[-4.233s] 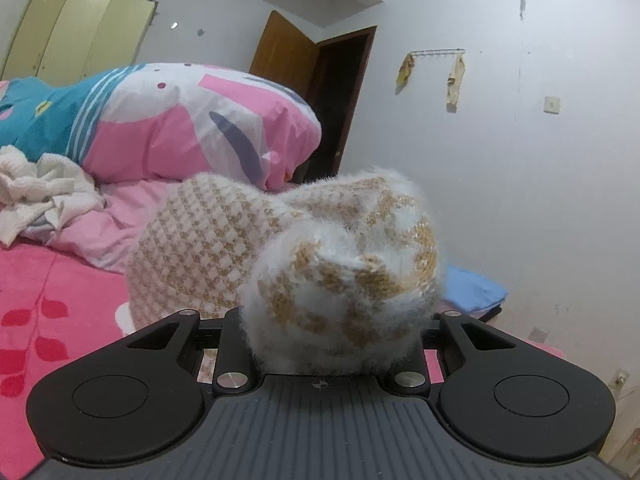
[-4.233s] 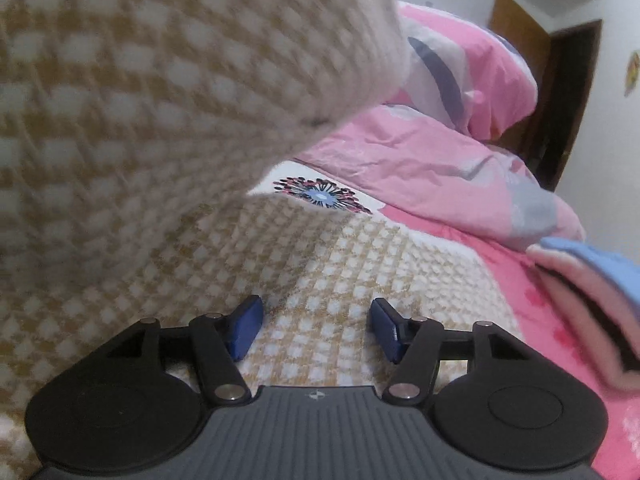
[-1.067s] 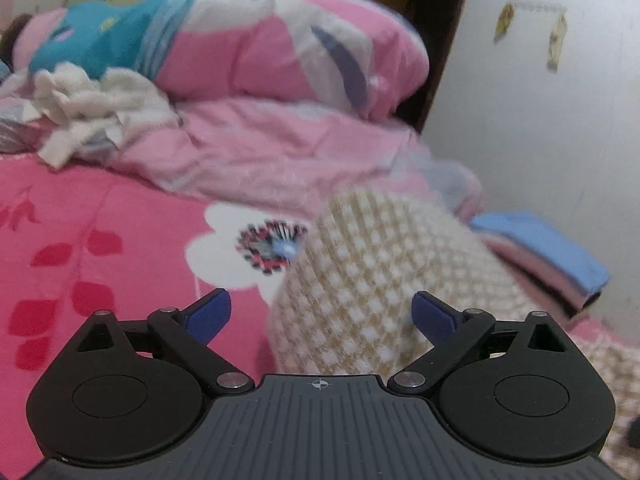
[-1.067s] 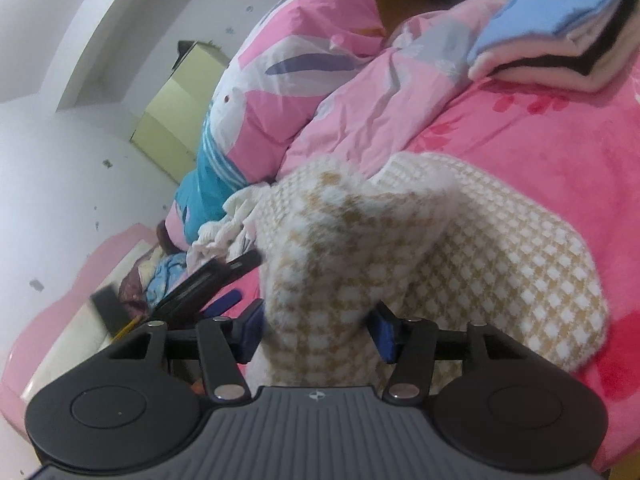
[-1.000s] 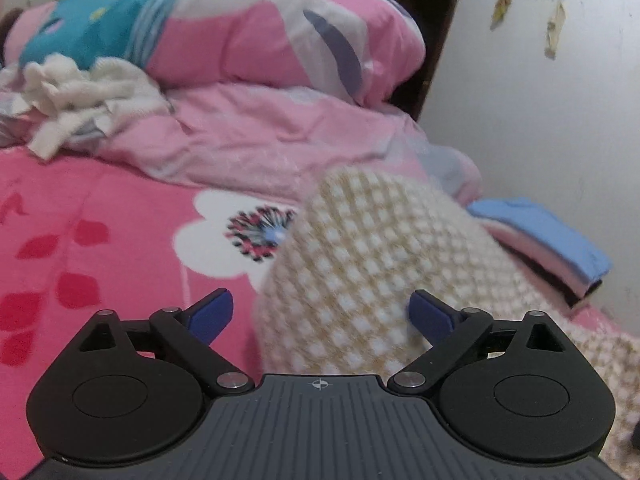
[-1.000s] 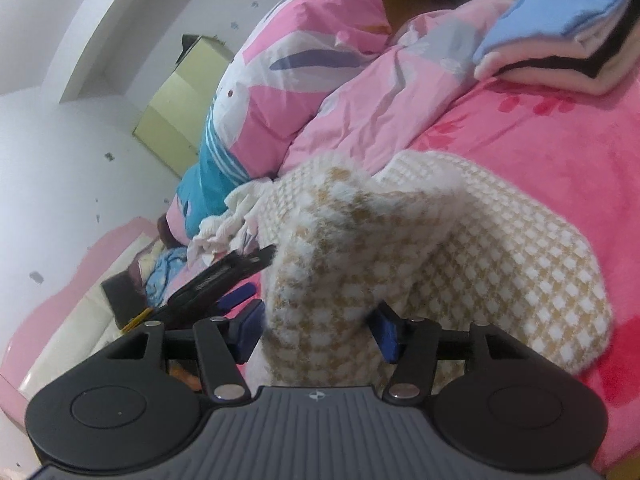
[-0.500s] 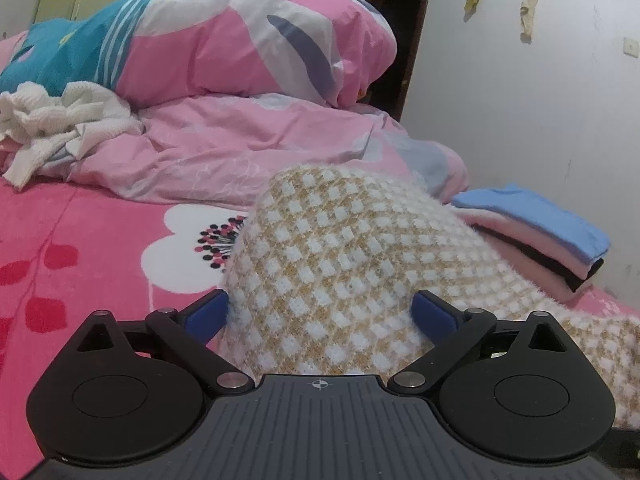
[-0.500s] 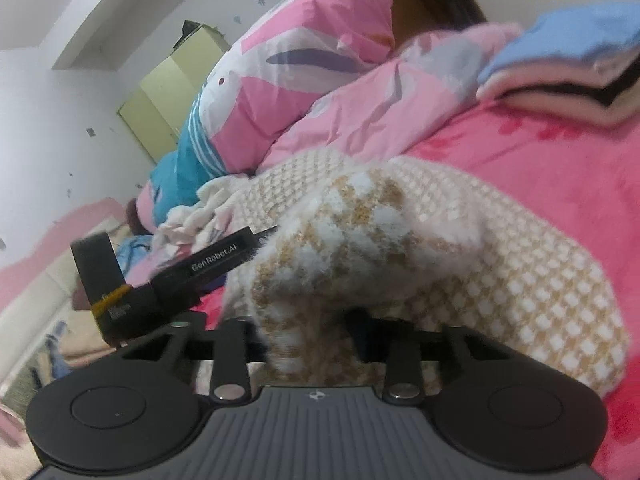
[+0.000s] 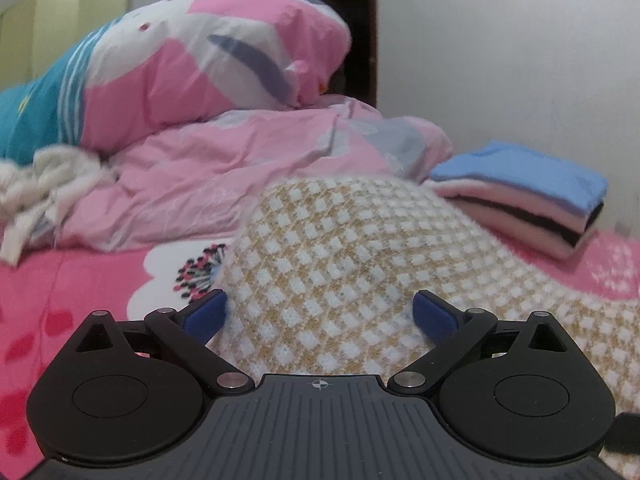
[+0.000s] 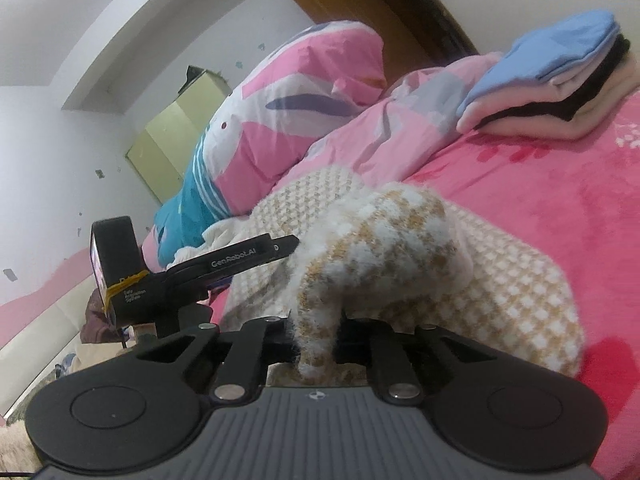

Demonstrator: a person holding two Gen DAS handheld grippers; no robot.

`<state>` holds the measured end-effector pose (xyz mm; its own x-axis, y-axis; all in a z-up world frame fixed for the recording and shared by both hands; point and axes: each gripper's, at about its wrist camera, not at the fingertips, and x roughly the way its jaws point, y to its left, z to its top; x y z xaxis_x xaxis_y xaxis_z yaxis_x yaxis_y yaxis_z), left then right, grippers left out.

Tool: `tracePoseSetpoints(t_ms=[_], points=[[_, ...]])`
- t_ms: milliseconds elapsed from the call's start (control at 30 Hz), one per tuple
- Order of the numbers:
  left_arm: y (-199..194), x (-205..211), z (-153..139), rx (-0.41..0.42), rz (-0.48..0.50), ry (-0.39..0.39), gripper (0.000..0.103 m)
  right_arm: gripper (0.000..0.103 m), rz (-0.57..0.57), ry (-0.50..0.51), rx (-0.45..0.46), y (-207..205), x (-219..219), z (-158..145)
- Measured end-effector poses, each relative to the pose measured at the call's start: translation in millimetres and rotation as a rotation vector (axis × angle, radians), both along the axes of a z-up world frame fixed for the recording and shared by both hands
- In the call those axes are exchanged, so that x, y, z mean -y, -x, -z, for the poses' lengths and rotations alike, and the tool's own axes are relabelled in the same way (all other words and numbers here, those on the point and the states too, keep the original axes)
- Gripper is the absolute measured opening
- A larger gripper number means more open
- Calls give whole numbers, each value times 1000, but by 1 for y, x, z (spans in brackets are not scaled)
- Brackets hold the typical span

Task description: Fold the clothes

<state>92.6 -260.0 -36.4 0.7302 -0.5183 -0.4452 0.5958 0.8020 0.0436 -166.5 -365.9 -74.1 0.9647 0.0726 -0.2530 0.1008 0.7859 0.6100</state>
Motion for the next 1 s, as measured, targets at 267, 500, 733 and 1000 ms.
tracePoseSetpoints(t_ms=[267,500,733,1000], points=[[17,47,-2,104,56,-222,99,12,26,-20,6,15,12,17],[25,76,6,189,100,-368,98,24,-3,-231,36,18,41,35],[22,89,10,194,107,-394,98,36,53,-355,67,13,73,44],[19,99,11,204,108,-406,97,22,95,-186,121,6,72,34]])
